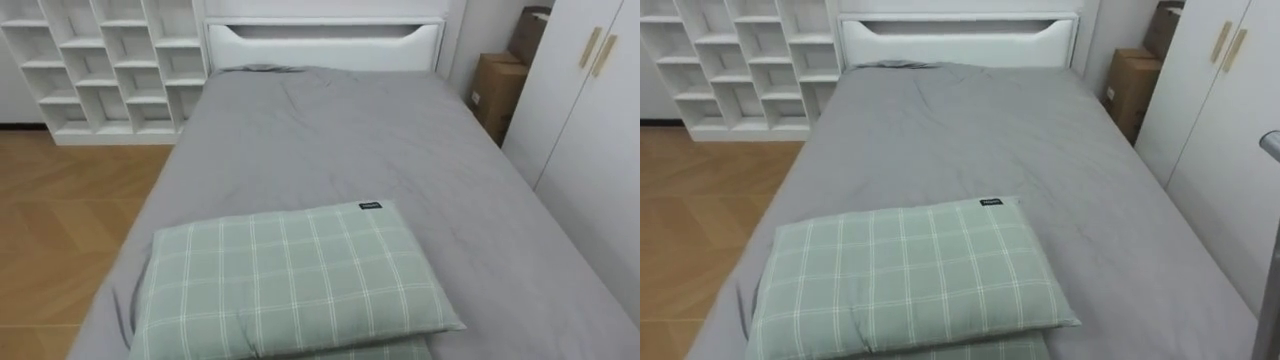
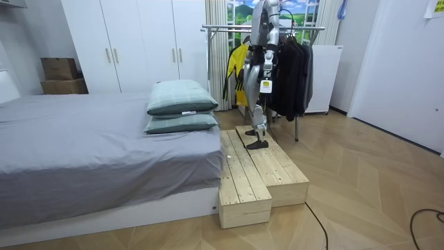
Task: Hang clothes
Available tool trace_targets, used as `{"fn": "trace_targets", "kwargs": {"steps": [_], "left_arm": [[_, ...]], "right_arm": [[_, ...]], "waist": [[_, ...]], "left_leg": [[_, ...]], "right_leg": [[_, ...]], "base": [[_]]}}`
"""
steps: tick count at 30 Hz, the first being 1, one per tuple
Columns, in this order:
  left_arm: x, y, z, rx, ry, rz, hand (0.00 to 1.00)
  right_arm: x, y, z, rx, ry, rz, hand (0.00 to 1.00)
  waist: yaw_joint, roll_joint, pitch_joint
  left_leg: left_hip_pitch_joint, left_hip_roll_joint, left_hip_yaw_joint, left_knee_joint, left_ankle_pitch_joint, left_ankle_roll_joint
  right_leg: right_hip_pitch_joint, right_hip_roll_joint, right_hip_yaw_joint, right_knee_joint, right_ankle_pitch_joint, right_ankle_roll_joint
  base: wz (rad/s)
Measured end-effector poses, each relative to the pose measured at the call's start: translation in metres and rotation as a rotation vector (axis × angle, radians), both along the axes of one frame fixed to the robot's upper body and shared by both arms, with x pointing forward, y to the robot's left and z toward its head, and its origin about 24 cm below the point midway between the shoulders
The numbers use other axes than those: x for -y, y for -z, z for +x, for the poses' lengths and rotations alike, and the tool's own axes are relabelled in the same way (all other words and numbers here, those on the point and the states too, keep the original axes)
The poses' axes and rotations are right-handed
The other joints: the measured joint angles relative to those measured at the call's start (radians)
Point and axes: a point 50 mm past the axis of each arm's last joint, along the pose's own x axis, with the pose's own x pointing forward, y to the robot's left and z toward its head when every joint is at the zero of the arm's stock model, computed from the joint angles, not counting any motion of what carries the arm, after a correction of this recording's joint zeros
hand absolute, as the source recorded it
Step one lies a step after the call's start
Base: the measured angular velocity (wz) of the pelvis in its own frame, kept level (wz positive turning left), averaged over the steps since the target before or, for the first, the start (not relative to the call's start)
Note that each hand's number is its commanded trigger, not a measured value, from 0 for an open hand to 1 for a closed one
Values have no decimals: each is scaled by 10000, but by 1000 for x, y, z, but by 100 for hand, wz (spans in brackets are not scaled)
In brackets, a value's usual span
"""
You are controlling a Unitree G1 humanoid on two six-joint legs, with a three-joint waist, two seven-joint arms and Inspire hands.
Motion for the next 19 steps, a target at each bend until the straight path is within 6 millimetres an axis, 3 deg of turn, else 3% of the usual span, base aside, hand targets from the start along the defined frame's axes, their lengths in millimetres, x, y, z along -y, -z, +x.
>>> {"fn": "trace_targets", "kwargs": {"steps": [19], "left_arm": [[4,1,-2,-86,-6,-254,0]], "right_arm": [[-1,1,-6,-78,1037,327,0]], "waist": [[-27,62,-22]], "left_leg": [[5,-42,-29,72,-2,-7]], "right_leg": [[57,2,263,12,-185,-6]], "base": [[0]]}}
